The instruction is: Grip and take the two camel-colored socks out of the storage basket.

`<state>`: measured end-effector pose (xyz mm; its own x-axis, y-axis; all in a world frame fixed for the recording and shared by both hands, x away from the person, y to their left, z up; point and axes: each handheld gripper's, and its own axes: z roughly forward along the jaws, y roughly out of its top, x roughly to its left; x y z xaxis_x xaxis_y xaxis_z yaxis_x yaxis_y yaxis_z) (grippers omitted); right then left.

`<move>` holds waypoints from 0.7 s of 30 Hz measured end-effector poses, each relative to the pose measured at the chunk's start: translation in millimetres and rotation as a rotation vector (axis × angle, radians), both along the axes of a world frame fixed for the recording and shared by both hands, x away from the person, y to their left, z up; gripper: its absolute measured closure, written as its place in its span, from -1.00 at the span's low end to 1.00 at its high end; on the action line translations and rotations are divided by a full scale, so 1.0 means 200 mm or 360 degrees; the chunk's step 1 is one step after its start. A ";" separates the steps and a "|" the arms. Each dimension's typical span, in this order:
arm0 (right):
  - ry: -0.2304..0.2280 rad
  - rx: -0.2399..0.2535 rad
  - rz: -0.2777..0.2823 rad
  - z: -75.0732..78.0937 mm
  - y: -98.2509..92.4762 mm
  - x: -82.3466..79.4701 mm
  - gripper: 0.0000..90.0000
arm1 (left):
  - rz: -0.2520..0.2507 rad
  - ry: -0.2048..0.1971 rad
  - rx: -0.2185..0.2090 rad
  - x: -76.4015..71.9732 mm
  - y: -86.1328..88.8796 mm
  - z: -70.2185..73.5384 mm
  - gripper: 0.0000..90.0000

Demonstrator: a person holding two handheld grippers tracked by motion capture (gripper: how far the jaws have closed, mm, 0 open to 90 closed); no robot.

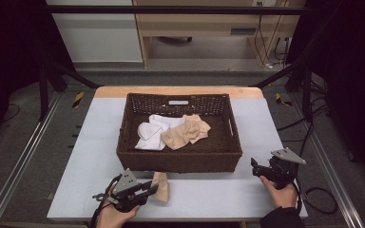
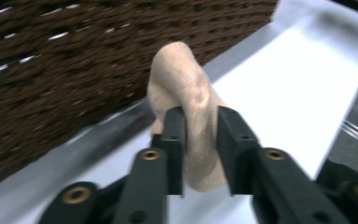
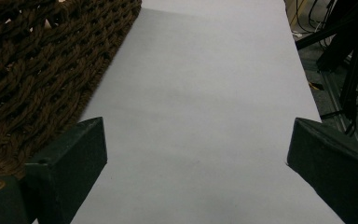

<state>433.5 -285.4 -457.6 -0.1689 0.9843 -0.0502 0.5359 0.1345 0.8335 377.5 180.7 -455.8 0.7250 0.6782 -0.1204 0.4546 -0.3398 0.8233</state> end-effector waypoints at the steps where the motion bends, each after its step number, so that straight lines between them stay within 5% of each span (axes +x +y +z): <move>1: 0.0000 -0.0001 0.0000 0.00 0.00 0.00 -0.89 | 0.0020 -0.0005 0.0003 0.00 0.00 0.00 0.46; 8: 0.0001 0.0000 -0.0002 0.00 0.00 0.00 -0.89 | 0.0144 -0.0094 0.0003 0.00 0.03 0.03 0.00; 21: -0.0009 0.0006 -0.0007 0.00 0.00 0.01 -0.89 | 0.0216 -0.0241 -0.0107 0.04 0.06 0.24 -0.08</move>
<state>434.8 -286.0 -457.1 -0.1646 0.9852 -0.0477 0.5315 0.1293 0.8372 385.5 191.8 -408.5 0.6410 0.7647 -0.0654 0.3616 -0.2258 0.9046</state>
